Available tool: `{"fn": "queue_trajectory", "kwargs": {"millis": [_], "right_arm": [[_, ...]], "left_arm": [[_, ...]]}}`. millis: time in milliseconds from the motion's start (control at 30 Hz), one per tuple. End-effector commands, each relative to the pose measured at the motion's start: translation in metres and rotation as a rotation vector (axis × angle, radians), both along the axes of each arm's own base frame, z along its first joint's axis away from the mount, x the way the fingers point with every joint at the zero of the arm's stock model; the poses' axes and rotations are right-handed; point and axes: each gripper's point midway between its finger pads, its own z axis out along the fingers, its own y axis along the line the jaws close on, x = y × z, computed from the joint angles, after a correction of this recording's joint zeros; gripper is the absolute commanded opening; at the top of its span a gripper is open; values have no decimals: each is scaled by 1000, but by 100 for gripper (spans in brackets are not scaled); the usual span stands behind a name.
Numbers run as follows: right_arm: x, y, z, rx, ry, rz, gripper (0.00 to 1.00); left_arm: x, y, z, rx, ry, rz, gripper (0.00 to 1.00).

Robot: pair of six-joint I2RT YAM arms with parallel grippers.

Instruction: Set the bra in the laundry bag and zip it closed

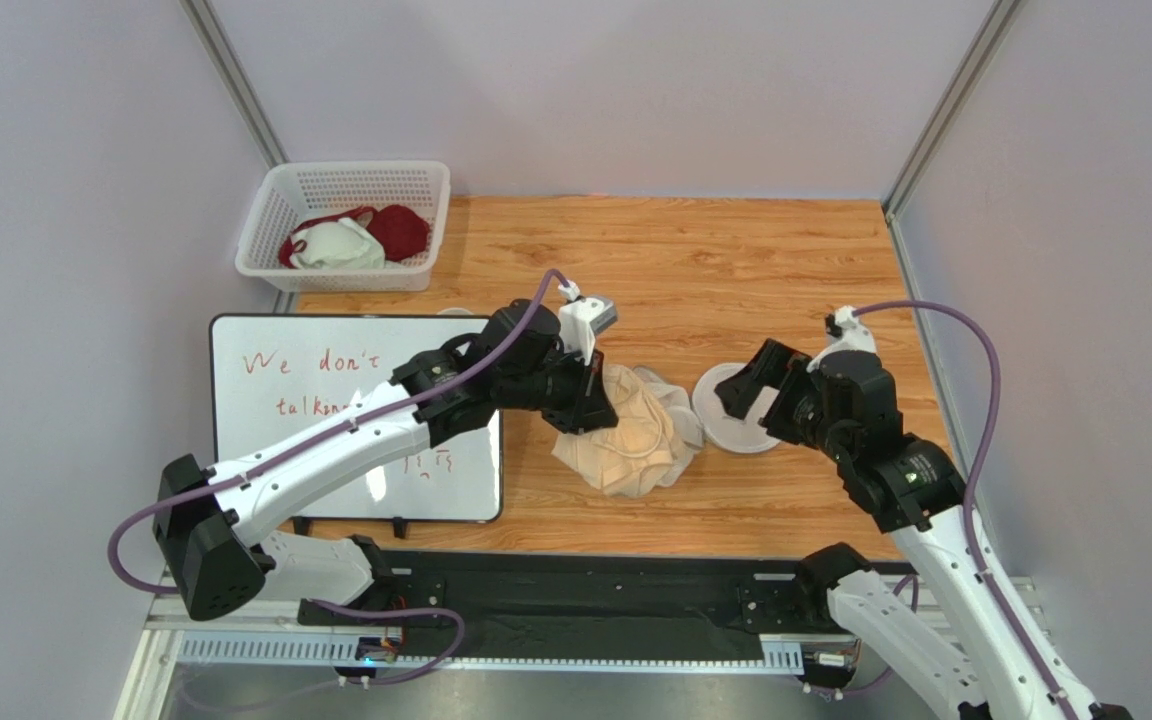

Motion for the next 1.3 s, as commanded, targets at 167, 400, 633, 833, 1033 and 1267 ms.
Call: {"fn": "queue_trajectory", "kwargs": {"millis": [167,400,633,833,1033,1267], "right_arm": [[29,-94,-79,-103,209,-497,89],[33,-112,-118,-130,286,-586,79],[37,-115,-150,-65,345,-588,65],[53,-99,-170,-35,393,-505,47],[58,-99,-188,-51,428,-523,47],[60,-104,-202,-65,430,-570,39]], "left_arm": [[57,-13,60,-63,-133,140,0],[94,-61,35,-53,-31,88,0],[116,-99,17,-76,45,31,0],[122,-109,-3,-80,93,15,0],[123,-115,-9,-94,117,-3,0],[126,-116,-39,-48,161,-1,0]]}}
